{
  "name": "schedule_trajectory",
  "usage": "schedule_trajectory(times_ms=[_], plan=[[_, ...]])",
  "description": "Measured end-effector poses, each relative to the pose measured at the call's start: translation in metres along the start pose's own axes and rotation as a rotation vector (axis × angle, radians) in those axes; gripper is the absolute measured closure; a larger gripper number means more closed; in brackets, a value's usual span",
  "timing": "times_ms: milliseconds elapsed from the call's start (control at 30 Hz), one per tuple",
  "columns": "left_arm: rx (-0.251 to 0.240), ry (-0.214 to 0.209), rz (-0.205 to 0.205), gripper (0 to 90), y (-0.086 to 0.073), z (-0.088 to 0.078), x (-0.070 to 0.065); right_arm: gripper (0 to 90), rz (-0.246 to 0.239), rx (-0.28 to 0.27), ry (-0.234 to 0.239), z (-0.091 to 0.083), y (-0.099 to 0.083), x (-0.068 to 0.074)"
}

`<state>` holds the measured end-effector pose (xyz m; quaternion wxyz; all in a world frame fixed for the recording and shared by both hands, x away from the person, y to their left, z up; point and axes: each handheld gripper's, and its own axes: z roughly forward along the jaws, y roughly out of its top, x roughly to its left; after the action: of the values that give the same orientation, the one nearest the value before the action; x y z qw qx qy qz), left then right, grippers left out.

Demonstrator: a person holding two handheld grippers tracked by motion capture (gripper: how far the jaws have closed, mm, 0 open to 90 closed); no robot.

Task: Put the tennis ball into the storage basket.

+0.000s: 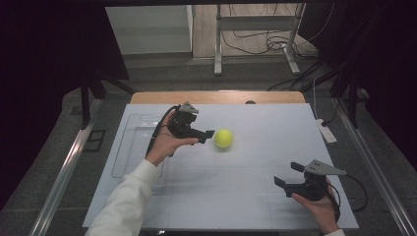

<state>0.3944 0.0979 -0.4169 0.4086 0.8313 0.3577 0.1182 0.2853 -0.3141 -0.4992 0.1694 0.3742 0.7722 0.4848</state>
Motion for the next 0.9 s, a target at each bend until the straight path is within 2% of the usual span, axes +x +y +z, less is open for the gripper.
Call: schedule_trajectory(times_ms=[500, 900], plan=[[0.024, -0.004, -0.013, 8.5, 0.011, 0.015, 0.004, 9.1, -0.006, 0.004, -0.005, 0.000, -0.001, 0.000], [0.044, -0.014, -0.007, 8.5, 0.017, 0.027, 0.004, 9.1, -0.004, 0.007, -0.005, 0.000, -0.001, 0.000]])
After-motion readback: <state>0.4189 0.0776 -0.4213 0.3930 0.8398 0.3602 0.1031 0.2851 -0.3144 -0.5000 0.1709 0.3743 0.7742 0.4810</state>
